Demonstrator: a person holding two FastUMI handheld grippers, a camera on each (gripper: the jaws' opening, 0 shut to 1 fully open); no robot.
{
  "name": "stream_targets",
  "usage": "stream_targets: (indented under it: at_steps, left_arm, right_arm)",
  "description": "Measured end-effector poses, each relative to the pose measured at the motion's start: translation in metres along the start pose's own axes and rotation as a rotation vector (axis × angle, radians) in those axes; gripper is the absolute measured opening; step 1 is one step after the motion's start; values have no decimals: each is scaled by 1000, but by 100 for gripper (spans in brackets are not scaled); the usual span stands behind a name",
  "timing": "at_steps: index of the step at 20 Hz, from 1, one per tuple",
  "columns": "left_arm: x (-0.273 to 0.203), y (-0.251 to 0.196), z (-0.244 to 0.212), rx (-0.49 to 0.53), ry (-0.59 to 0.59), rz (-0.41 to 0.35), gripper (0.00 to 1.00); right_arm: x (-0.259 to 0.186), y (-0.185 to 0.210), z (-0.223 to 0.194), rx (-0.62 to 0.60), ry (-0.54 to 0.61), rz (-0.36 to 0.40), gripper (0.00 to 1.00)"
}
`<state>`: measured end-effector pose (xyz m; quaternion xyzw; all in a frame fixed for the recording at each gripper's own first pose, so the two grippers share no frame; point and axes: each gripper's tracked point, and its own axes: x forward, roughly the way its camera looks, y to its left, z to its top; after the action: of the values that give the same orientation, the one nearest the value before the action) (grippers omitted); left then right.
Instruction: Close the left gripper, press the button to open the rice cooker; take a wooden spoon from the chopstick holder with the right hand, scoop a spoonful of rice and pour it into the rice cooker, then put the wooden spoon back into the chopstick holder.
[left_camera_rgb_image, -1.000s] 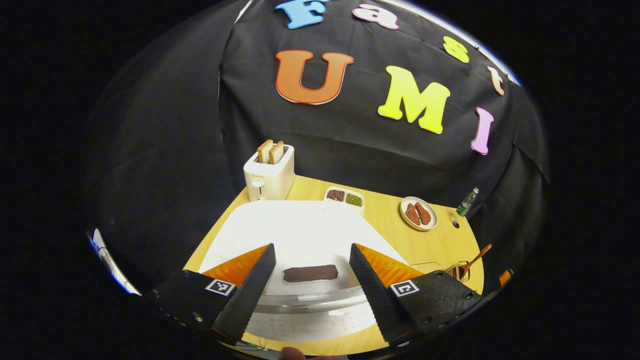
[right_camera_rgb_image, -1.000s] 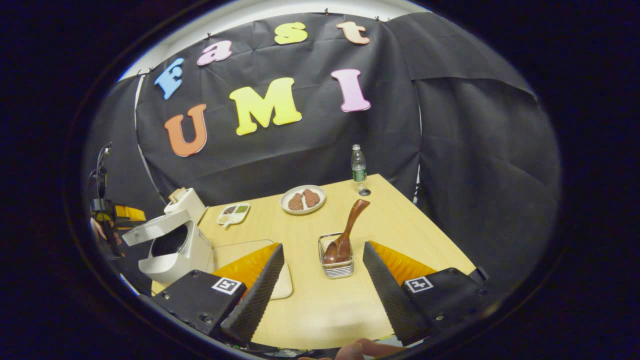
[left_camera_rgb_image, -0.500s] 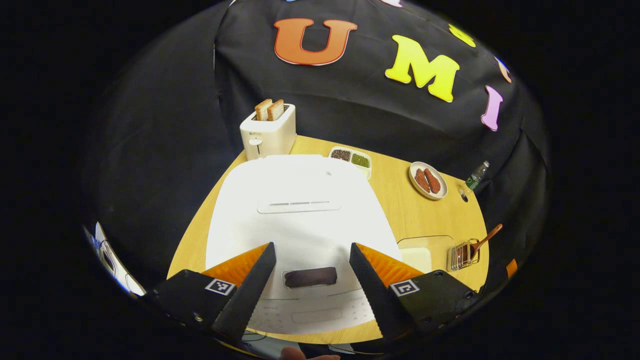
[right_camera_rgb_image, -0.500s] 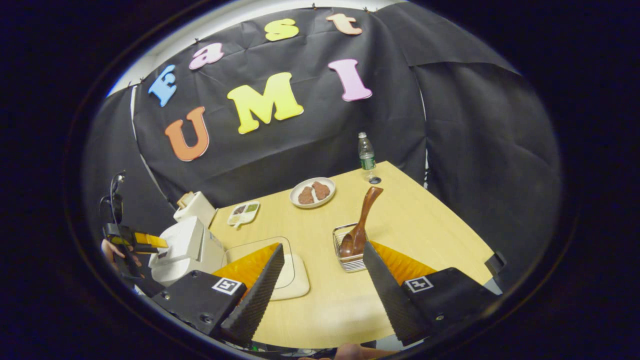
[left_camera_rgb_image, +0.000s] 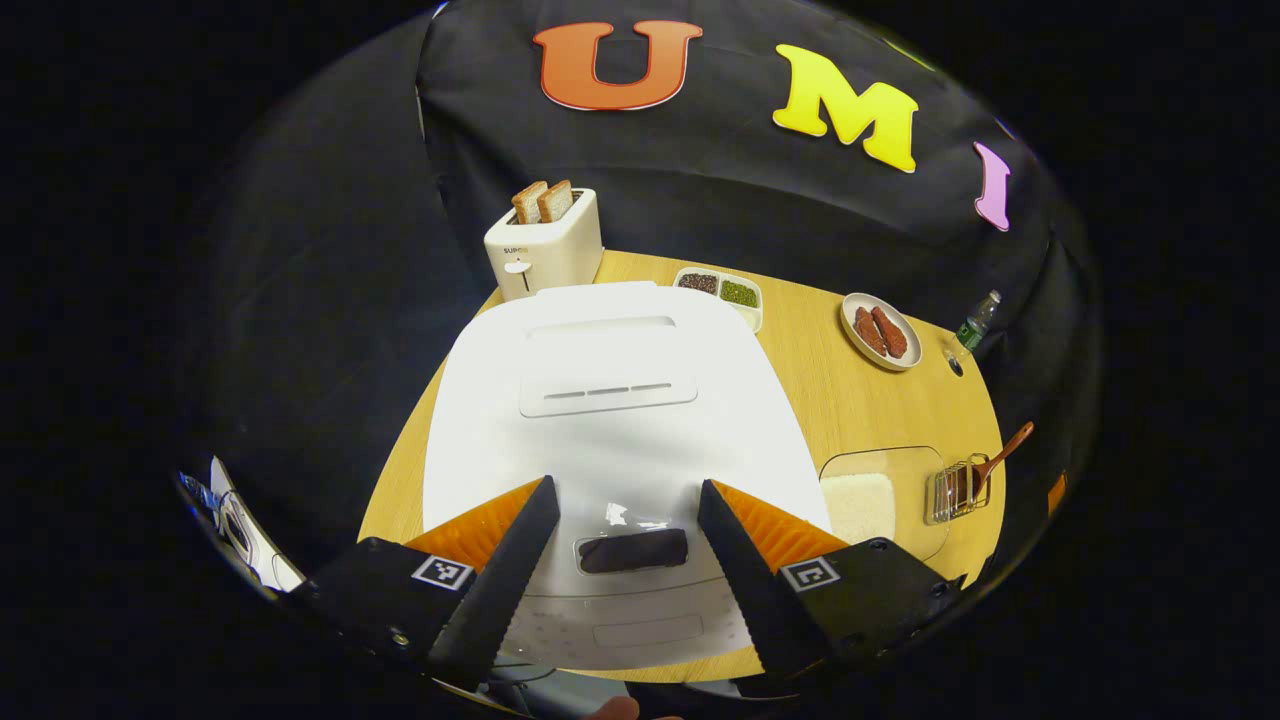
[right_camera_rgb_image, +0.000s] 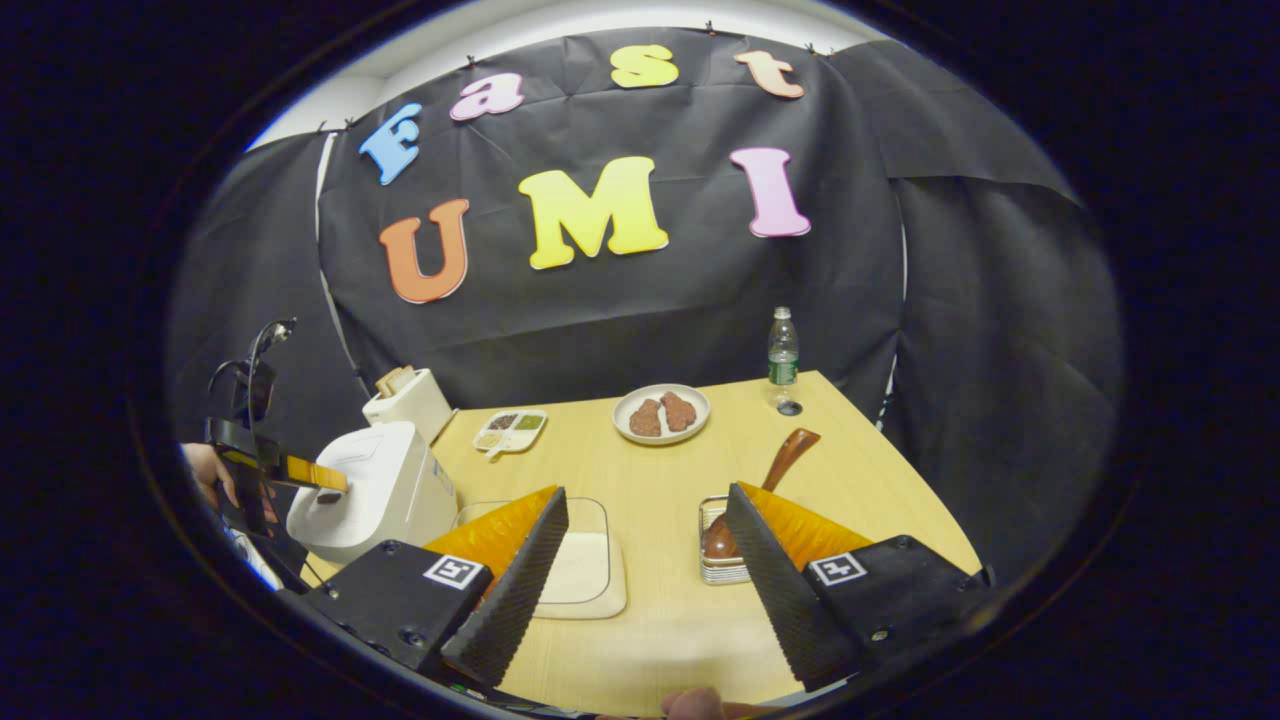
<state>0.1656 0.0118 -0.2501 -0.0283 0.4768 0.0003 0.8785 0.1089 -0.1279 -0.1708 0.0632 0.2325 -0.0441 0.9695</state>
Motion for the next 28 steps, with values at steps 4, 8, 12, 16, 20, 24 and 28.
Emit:
stream_targets:
  at_steps: [4, 8, 12, 16, 20, 24, 28]
  left_arm:
    - [0, -1, 4, -25, -58, 18, 96]
    - [2, 0, 9, -32, -98, 70, 96]
    - [-3, -1, 17, -61, -160, 85, 94]
    - [-38, -4, 38, -25, -305, 88, 94]
    - [-101, -17, 51, -29, -492, 29, 93]
    - [-185, -24, 46, -37, -645, -37, 93]
    - [-260, -24, 31, -31, -794, -77, 93]
  right_arm:
    - [22, 4, 8, -23, 2, 73, 100]
    - [37, -6, 34, -57, -36, 102, 100]
    - [39, -15, 42, -89, -61, 124, 100]
    - [14, -12, 45, -71, -92, 102, 100]
    - [-31, 8, 54, -71, -166, 89, 100]
    - [-89, 40, 65, -98, -261, 99, 100]
    - [-144, 69, 71, -112, -346, 104, 99]
